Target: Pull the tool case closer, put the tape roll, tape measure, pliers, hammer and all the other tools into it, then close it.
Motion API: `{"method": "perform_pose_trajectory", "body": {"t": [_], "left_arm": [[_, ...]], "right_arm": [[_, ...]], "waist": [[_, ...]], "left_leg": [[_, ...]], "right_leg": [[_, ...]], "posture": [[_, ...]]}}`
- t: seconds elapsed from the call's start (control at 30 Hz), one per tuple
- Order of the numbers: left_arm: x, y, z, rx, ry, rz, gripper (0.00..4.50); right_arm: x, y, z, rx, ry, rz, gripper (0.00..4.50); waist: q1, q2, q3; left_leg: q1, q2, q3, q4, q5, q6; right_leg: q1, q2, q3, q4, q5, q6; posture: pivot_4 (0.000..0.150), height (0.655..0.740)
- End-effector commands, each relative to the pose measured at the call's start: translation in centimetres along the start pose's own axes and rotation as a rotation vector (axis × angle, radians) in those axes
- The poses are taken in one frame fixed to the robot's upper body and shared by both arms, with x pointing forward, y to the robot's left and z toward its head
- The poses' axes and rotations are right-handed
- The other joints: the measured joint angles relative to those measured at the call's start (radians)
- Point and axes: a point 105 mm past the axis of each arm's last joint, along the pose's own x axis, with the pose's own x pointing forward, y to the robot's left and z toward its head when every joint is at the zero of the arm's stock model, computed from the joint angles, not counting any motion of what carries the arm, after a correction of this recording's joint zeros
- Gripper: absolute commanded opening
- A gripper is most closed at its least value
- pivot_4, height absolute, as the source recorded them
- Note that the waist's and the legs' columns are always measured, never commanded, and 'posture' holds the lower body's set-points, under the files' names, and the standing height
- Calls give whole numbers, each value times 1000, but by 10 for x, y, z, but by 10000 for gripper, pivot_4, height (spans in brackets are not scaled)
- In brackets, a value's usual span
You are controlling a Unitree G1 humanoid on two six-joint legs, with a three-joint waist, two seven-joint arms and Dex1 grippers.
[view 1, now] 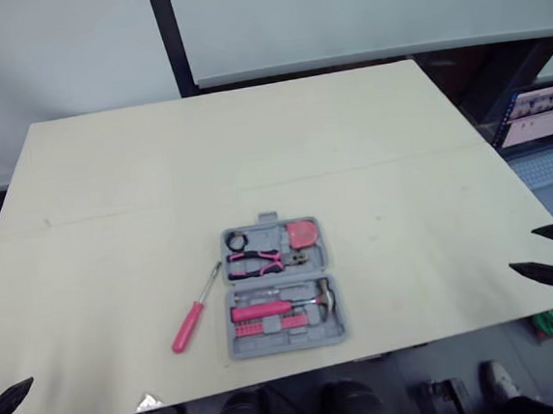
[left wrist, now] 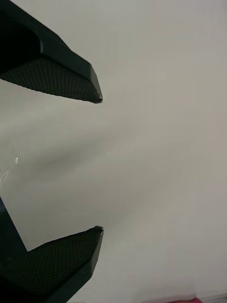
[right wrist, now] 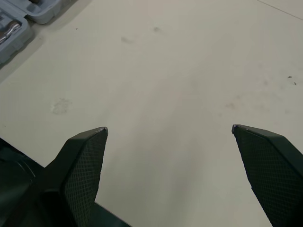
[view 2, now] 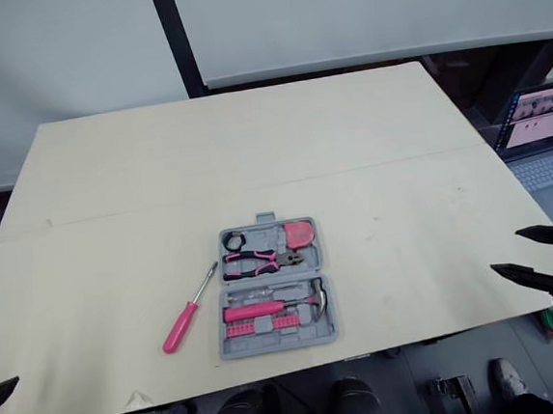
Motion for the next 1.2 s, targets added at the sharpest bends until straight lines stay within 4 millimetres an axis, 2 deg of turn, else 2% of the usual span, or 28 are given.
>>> {"method": "perform_pose_trajectory", "body": {"t": [0.03, 0.13, 0.2, 0.3, 0.47, 0.6, 0.7, 0.93, 1.13, 1.17, 1.2], "left_arm": [[4, -21, 17, 41, -36, -87, 45000], [15, -47, 29, 52, -62, -171, 45000], [29, -74, 41, 80, -83, -249, 45000], [46, -110, 54, 79, -113, -332, 45000], [73, -149, 56, 60, -87, -377, 45000], [102, -159, 50, 53, -49, -326, 45000], [120, -164, 46, 75, -35, -309, 45000], [152, -166, 37, 146, -29, -270, 45000], [168, -162, 42, 167, -77, -239, 45000], [169, -164, 42, 161, -79, -250, 39721], [169, -166, 40, 159, -76, -261, 37299]], "right_arm": [[-1, -1, 18, -45, -50, 12, 44448], [6, 7, 32, -40, -96, 53, 44448], [16, 24, 46, -69, -125, 130, 44448], [29, 60, 73, -117, -183, 279, 44448], [43, 122, 108, -174, -269, 521, 44448], [52, 163, 126, -220, -328, 676, 44448], [61, 176, 133, -225, -364, 722, 44448], [80, 191, 139, -254, -399, 767, 44448], [86, 192, 141, -256, -413, 764, 44448], [87, 192, 141, -253, -414, 763, 45000], [87, 192, 140, -249, -415, 761, 45000]], "waist": [[-3, 1, 0], [-4, 3, 0], [-5, 4, 0], [-4, 5, 1], [0, 5, 1], [2, 2, 1], [4, 0, 1], [7, -1, 1], [4, -1, 1], [4, -1, 1], [4, -1, 1]], "left_leg": [[-1, 0, 0, 0, 0, 0], [-2, 0, 1, 0, 0, 0], [-1, 0, 1, -1, 0, 0], [-1, 0, 1, -1, 0, 0], [-1, 0, 1, 0, 2, 2], [-1, 0, 1, 2, 2, 2], [-1, 0, 1, 5, 2, 2], [-3, 0, 0, 6, 2, 3], [-2, 0, 0, 7, 2, 3], [-3, 0, 0, 7, 2, 3], [-3, 0, 0, 7, 3, 4]], "right_leg": [[1, 0, 1, 0, 0, 0], [2, 0, 1, 1, 2, 3], [2, 0, 1, 2, 3, 6], [2, 0, 1, 4, 4, 7], [3, 1, 0, 4, 5, 9], [4, 1, 0, 6, 5, 10], [4, 1, 0, 7, 6, 11], [3, 1, 0, 7, 6, 11], [3, 1, 0, 8, 6, 11], [3, 1, 0, 8, 6, 11], [4, 1, 0, 8, 6, 11]], "posture": [[1500, 7278], [1500, 7278], [1500, 7278], [1500, 7278], [1500, 7278], [1500, 7278], [1500, 7278], [1500, 7278], [1500, 7278], [1500, 7278], [1500, 7278]]}}
